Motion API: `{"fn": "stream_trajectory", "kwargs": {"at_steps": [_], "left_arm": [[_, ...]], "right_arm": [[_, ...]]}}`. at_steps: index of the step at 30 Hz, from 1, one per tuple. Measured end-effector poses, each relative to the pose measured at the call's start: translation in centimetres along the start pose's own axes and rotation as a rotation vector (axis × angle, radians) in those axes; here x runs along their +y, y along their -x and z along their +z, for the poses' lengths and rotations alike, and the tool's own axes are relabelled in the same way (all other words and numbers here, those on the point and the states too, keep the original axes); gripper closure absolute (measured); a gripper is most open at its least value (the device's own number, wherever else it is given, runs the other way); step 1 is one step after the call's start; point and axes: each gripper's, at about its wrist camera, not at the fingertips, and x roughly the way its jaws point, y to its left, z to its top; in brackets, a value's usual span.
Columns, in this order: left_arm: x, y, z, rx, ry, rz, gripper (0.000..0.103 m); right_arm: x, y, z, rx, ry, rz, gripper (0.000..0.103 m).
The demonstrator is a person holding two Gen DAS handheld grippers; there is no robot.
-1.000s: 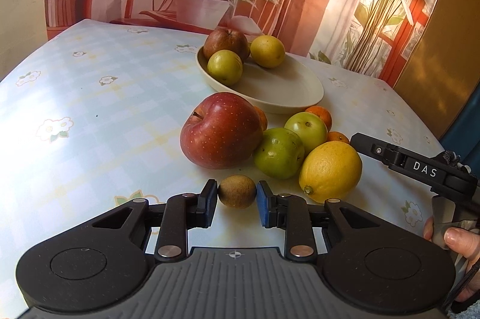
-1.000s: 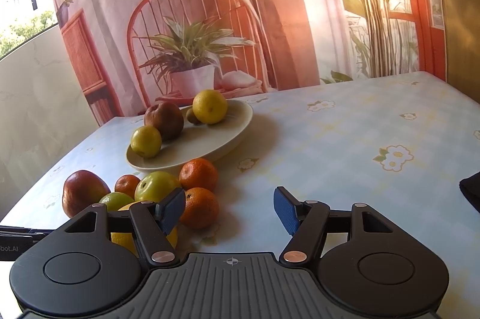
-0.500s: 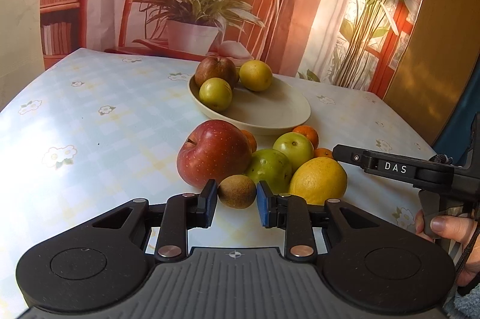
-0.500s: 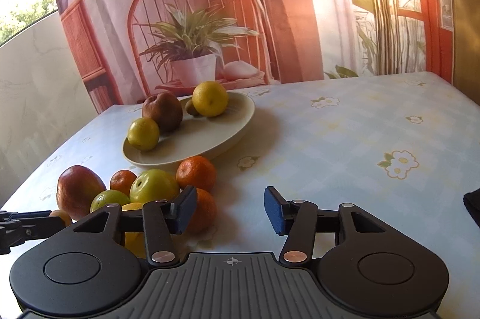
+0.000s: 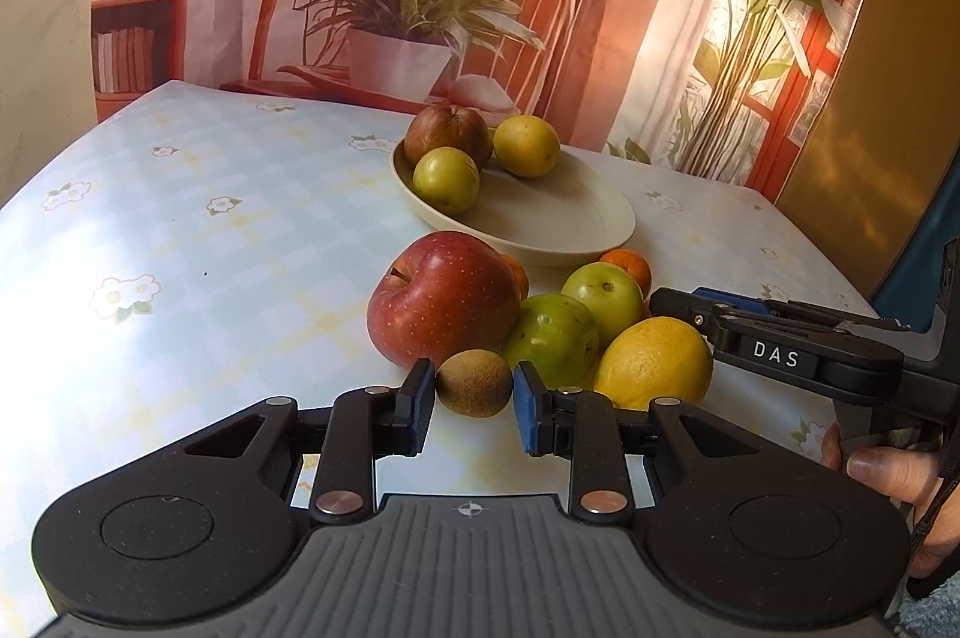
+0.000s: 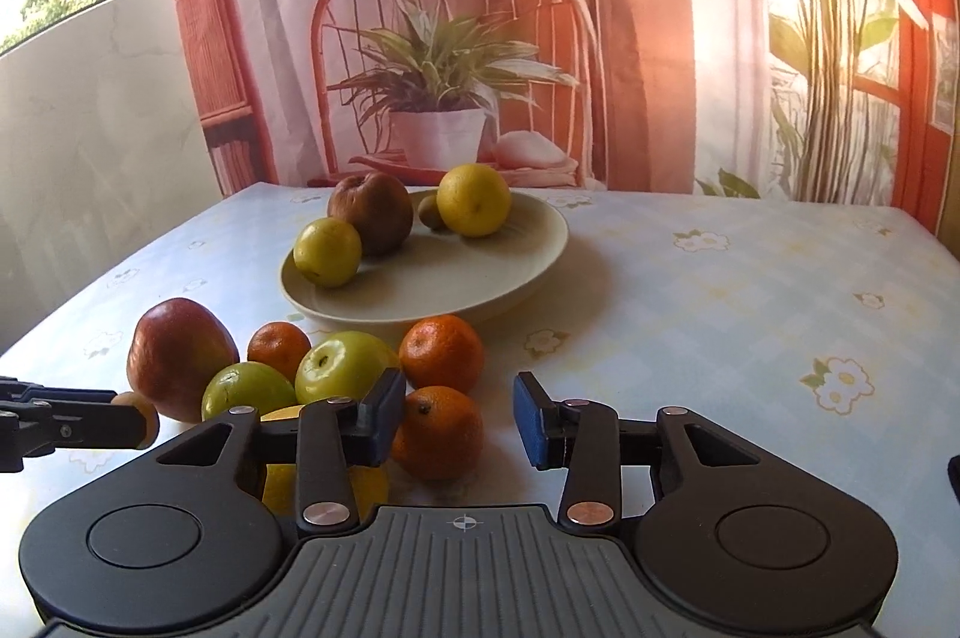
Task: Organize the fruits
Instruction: 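Move the right tool to a tangerine and close on it while the left tool holds the kiwi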
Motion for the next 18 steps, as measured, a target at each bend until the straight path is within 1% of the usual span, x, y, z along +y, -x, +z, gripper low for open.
{"fn": "stream_trajectory", "kwargs": {"at_steps": [3, 7, 11, 14, 18], "left_arm": [[0.0, 0.0, 0.0, 0.003, -0.004, 0.0, 0.073], [0.1, 0.0, 0.1, 0.002, 0.001, 0.008, 0.073], [0.0, -0.1, 0.1, 0.008, 0.001, 0.009, 0.073], [0.0, 0.1, 0.1, 0.002, -0.003, 0.007, 0.073], [0.2, 0.2, 0.1, 0.0, 0.008, 0.01, 0.073]], "right_arm": [[-0.8, 0.5, -0.3, -0.013, -0.051, 0.007, 0.066], [-1.9, 1.5, -0.9, -0.046, -0.134, -0.024, 0.066], [-3.2, 1.8, -1.0, -0.058, -0.205, -0.053, 0.066], [-3.6, 1.8, -1.0, -0.063, -0.236, -0.093, 0.066], [-3.7, 1.7, -1.1, -0.067, -0.245, -0.137, 0.067]]}}
